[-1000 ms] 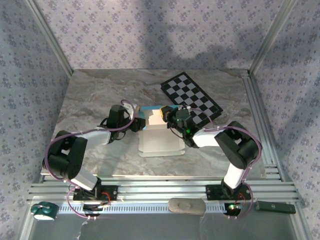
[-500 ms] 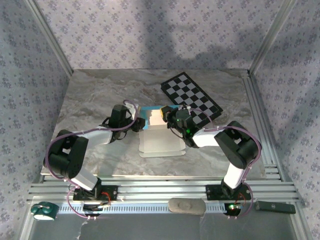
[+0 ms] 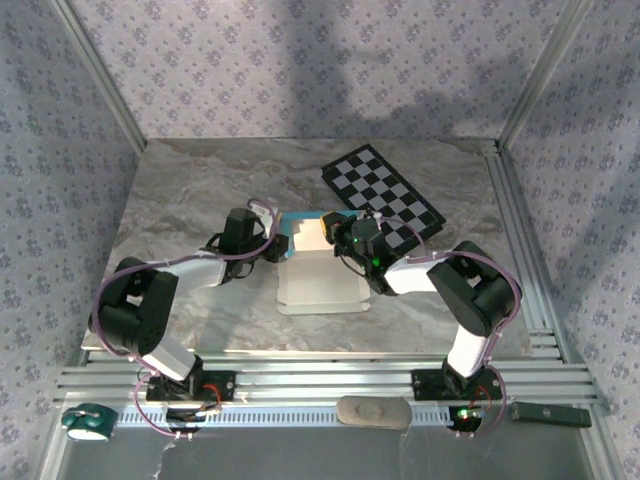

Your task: Fold the paper box

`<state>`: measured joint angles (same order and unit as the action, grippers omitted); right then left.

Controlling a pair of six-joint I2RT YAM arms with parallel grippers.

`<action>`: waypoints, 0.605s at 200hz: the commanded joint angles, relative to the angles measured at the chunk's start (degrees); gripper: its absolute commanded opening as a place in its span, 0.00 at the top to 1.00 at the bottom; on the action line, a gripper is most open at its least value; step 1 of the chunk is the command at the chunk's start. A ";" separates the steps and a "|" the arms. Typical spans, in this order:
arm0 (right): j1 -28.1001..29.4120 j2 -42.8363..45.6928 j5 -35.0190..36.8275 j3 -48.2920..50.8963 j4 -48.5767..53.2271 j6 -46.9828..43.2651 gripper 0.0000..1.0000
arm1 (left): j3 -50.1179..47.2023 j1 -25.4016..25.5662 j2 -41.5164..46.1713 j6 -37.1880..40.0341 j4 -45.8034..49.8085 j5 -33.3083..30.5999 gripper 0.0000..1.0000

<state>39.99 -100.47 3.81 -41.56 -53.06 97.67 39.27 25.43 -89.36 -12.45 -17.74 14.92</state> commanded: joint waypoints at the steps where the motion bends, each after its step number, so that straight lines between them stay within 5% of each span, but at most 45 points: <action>1: 0.53 -1.14 -1.32 -1.24 -0.65 0.46 1.00 | 2.01 1.05 -0.65 1.02 -0.85 -0.04 0.84; 48: 0.60 -1.14 -1.51 -1.68 -0.35 0.42 1.00 | 2.10 1.87 -0.73 0.90 -0.68 -2.45 1.00; 121: 1.30 -1.64 -0.49 -0.94 -1.02 0.66 1.00 | 2.87 4.23 -0.95 -1.27 0.35 -9.58 1.00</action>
<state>40.01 -100.62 4.71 -41.93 -53.60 97.71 39.72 27.83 -89.47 -12.73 -17.69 7.77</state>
